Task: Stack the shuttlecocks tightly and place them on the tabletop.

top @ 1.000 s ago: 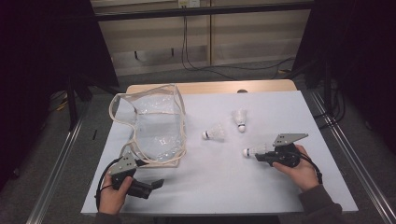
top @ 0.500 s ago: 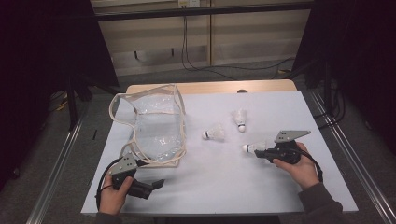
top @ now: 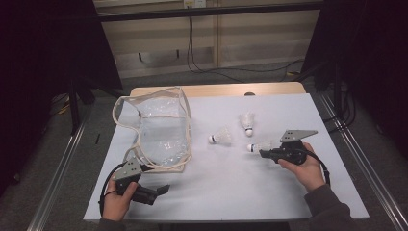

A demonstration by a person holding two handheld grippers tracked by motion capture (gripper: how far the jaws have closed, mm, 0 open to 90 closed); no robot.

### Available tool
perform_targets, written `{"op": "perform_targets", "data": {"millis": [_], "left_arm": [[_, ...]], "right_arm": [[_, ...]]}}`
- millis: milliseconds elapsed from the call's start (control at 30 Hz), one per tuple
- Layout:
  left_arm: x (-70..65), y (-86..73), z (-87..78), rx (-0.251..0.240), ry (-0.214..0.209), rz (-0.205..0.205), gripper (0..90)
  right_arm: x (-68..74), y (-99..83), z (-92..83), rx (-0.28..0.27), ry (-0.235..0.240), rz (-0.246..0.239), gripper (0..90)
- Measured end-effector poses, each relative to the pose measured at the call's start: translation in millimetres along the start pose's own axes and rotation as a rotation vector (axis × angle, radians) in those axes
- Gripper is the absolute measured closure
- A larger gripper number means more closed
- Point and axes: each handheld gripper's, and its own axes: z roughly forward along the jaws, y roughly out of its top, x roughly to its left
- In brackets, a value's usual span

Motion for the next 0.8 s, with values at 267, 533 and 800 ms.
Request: {"op": "perform_targets", "data": {"millis": [267,533,800], "left_arm": [[0.5,0.2,-0.2,0.000,-0.001,0.003,4.2],[0.0,0.1,0.3,-0.001,-0.003,-0.001,4.2],[-0.1,0.1,0.9,-0.002,-0.007,-0.001,4.2]], "right_arm": [[-0.5,10.2,2.7,-0.010,-0.013,-0.008,89.6],[-2.2,17.9,5.0,-0.016,-0.029,-0.002,89.6],[-4.6,24.5,9.0,-0.014,-0.025,0.001,89.6]]}}
